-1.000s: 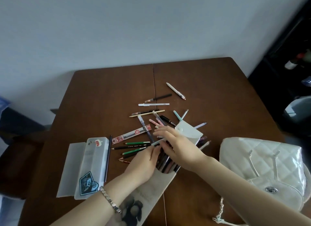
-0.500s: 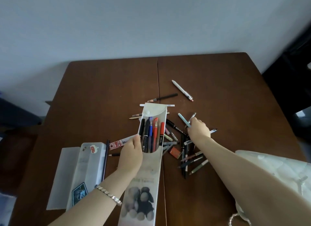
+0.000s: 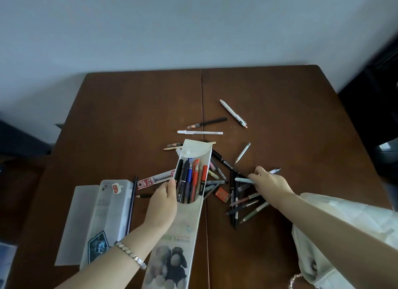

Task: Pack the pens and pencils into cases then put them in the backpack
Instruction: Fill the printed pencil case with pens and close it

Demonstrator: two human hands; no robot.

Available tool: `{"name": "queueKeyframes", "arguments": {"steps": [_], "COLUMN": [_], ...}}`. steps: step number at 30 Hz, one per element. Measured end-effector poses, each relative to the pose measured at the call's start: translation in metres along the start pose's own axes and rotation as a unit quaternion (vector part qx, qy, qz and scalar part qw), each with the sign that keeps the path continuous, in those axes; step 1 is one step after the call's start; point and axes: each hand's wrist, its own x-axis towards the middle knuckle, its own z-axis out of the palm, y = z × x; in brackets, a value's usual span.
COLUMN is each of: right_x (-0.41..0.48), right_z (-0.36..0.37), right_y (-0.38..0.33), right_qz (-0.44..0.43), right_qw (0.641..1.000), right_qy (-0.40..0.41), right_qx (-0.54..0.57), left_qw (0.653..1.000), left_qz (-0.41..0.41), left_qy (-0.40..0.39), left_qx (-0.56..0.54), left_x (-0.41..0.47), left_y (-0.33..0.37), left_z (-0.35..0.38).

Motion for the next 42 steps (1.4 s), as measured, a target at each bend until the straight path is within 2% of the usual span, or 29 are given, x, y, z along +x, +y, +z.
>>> {"name": "queueKeyframes", "arguments": {"steps": [2, 3, 4, 6, 7, 8, 9, 10, 11, 12, 13, 18, 20, 23, 28, 30, 31, 33, 36, 37, 38, 39, 41, 42], "right_x": [0.001, 0.001, -0.001, -0.008, -0.014, -0.021, -0.029, -0.037, -0.046, -0.053, -0.057, -0.066, -0.073, -0.082, -0.091, -0.094, -0.096, -0.102, -0.109, -0.110, -0.110, -0.111, -0.112, -0.112], "right_z": [0.000, -0.001, -0.004, -0.024, -0.041, -0.060, -0.080, -0.097, -0.112, -0.122, -0.127, -0.114, -0.109, -0.106, -0.111, -0.108, -0.106, -0.106, -0.106, -0.107, -0.106, -0.107, -0.108, -0.108], "right_y": [-0.001, -0.001, -0.002, -0.010, -0.017, -0.025, -0.034, -0.044, -0.054, -0.063, -0.073, -0.114, -0.123, -0.130, -0.115, -0.108, -0.106, -0.103, -0.102, -0.104, -0.105, -0.107, -0.112, -0.115], "right_qz": [0.017, 0.017, 0.022, 0.033, 0.050, 0.075, 0.088, 0.089, 0.091, 0.091, 0.089, 0.100, 0.098, 0.096, 0.124, 0.116, 0.112, 0.106, 0.080, 0.063, 0.050, 0.048, 0.064, 0.075], "right_qw": [0.998, 0.994, 0.983, 0.933, 0.895, 0.840, 0.767, 0.677, 0.594, 0.546, 0.539, 0.668, 0.712, 0.762, 0.768, 0.776, 0.768, 0.725, 0.615, 0.593, 0.603, 0.631, 0.686, 0.694], "right_qy": [0.050, 0.101, 0.164, 0.290, 0.327, 0.338, 0.317, 0.295, 0.272, 0.246, 0.218, 0.129, 0.111, 0.091, 0.132, 0.112, 0.098, 0.078, 0.037, 0.018, 0.007, 0.001, 0.027, 0.047], "right_qx": [0.025, 0.043, 0.085, 0.211, 0.300, 0.417, 0.550, 0.668, 0.752, 0.796, 0.809, 0.726, 0.686, 0.634, 0.614, 0.610, 0.623, 0.676, 0.784, 0.803, 0.796, 0.775, 0.725, 0.715], "left_qw": [1.000, 1.000, 1.000, 1.000, 1.000, 1.000, 1.000, 1.000, 0.999, 0.999, 0.998, 0.991, 0.989, 0.992, 0.997, 0.999, 0.999, 0.999, 0.999, 0.999, 0.999, 0.999, 0.997, 0.996], "left_qz": [0.000, 0.002, 0.003, 0.001, -0.002, -0.005, -0.004, 0.001, 0.008, 0.018, 0.029, 0.116, 0.118, 0.107, 0.020, -0.007, -0.012, -0.011, 0.007, 0.013, 0.020, 0.028, 0.048, 0.061], "left_qy": [0.000, 0.003, 0.008, 0.014, 0.016, 0.016, 0.015, 0.012, 0.007, 0.002, -0.002, 0.057, 0.084, 0.066, 0.022, -0.004, -0.015, -0.030, -0.036, -0.038, -0.040, -0.044, -0.055, -0.057], "left_qx": [-0.002, -0.002, -0.001, -0.002, -0.006, -0.011, -0.018, -0.025, -0.032, -0.039, -0.046, -0.041, -0.027, -0.031, -0.071, -0.045, -0.027, -0.004, 0.012, 0.012, 0.013, 0.016, 0.033, 0.043], "left_x": [-0.003, -0.005, -0.007, -0.011, -0.013, -0.014, -0.015, -0.016, -0.018, -0.020, -0.024, -0.041, -0.041, -0.040, -0.037, -0.036, -0.037, -0.037, -0.039, -0.040, -0.042, -0.044, -0.049, -0.051], "left_y": [-0.001, -0.001, 0.000, 0.002, 0.003, 0.004, 0.006, 0.008, 0.010, 0.013, 0.017, 0.028, 0.027, 0.025, 0.015, 0.007, 0.003, -0.005, -0.012, -0.013, -0.013, -0.014, -0.015, -0.015], "left_z": [-0.001, -0.002, -0.003, -0.004, -0.004, -0.003, -0.002, 0.000, 0.001, 0.003, 0.004, 0.005, 0.002, -0.001, -0.007, -0.010, -0.011, -0.012, -0.011, -0.011, -0.011, -0.011, -0.012, -0.012]}}
